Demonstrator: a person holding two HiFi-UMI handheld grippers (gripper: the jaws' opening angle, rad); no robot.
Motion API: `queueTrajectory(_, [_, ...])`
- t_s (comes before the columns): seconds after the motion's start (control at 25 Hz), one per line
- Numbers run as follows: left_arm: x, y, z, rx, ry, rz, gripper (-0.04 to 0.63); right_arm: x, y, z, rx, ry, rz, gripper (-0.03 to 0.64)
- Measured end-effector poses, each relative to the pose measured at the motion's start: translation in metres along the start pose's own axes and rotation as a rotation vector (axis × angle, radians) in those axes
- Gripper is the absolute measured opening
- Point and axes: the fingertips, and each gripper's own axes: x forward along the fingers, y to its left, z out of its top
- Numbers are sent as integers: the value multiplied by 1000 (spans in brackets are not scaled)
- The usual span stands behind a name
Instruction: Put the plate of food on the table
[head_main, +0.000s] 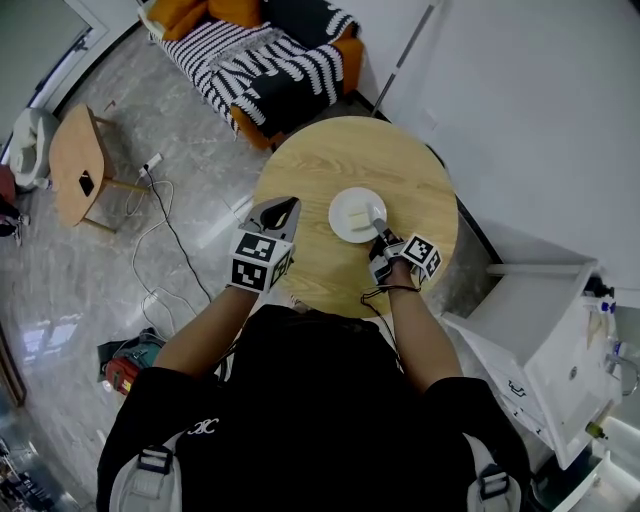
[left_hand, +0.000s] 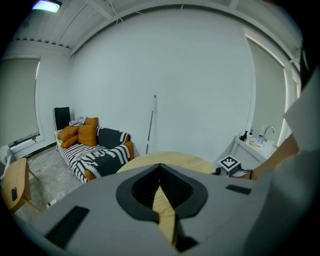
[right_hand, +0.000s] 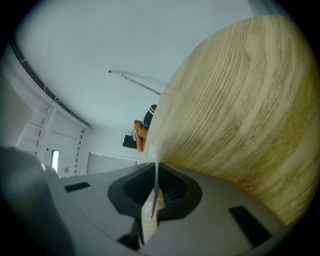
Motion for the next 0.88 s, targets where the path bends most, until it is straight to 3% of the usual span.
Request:
queueTrajectory(0.44, [-1,4,-4,-6,4,11,8,7,-7,0,4,-2,-56,20])
queueTrajectory(0.64, [1,8,-5,-13,8,11,8,8,-12,0,-27,11,-157,20])
queueTrajectory(0.76, [2,9,-3,-10,2,13,8,9,-17,-2,-136,45,-276,34])
queueTrajectory(0.88, [6,8,-2,-7,-1,5,8,9,-17,-1,-355,90,-417,70])
